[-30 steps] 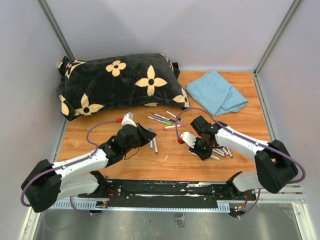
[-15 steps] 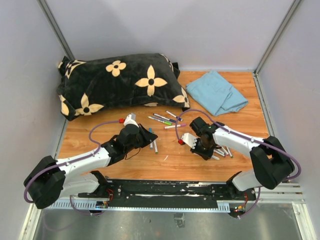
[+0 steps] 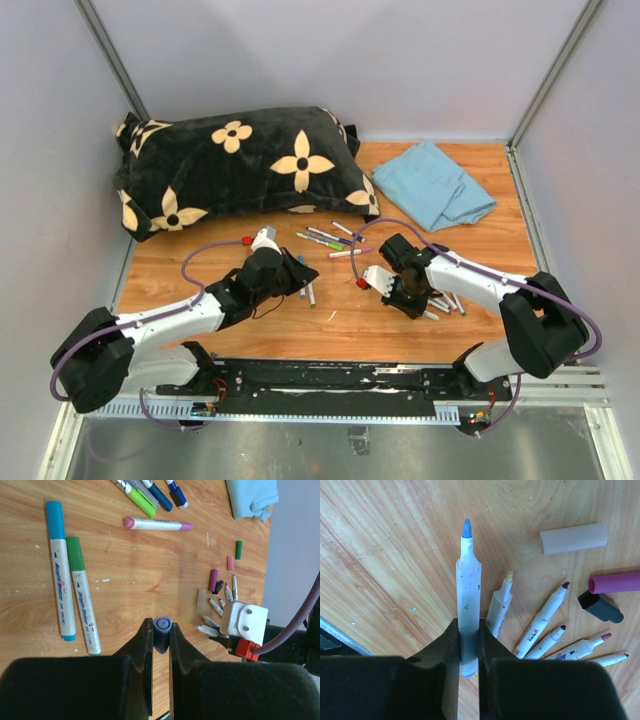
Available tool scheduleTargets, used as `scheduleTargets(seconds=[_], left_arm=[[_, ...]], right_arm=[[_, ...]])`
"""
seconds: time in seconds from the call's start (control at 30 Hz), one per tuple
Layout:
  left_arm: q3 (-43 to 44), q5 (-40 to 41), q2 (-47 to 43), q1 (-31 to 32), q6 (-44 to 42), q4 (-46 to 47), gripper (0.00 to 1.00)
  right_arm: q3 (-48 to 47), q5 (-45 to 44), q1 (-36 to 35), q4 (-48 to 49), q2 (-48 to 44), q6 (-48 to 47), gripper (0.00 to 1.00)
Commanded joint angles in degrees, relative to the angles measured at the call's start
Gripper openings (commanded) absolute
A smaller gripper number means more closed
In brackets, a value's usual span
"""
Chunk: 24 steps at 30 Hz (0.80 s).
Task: Open the pen caps
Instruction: Place the pen at the center of the board.
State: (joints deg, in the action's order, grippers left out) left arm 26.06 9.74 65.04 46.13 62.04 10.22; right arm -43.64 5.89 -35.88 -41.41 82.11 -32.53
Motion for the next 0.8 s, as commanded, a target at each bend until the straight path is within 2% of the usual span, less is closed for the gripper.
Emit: scheduleTargets(seconds=[0.0, 0.13, 0.17, 0.2, 0.23, 0.63, 0.77], left_arm=[[2.1, 0.3, 0.7, 0.9, 0.2, 0.5, 0.0], [2.6, 0.4, 1.7, 1.6, 0.1, 0.6, 0.0], [2.7, 0.4, 2.0, 1.7, 0.1, 0.6, 0.0], [2.8, 0.3, 2.3, 1.8, 0.1, 0.6, 0.0], [2.9, 0.3, 2.4, 1.8, 0.1, 0.6, 0.01], [3.3, 0.3, 3.1, 2.9, -0.1, 0.9, 0.0], [4.7, 0.4, 5.2, 4.6, -1.2, 1.0, 0.0]], right_arm=[[0.2, -1.2, -0.7, -0.4, 0.7, 0.6, 0.12], [0.3, -0.2, -0.8, -0.5, 0.5, 0.6, 0.12], [0.3, 0.3, -0.8, -0.7, 0.4, 5.0, 0.32], [0.3, 0.6, -0.9, -0.8, 0.4, 1.6, 0.24], [0.3, 0.8, -1.0, -1.0, 0.4, 1.1, 0.24], [-0.6, 0.9, -1.3, -1.7, 0.2, 1.6, 0.26], [-1.8, 1.5, -1.3, -2.8, -1.7, 1.9, 0.33]])
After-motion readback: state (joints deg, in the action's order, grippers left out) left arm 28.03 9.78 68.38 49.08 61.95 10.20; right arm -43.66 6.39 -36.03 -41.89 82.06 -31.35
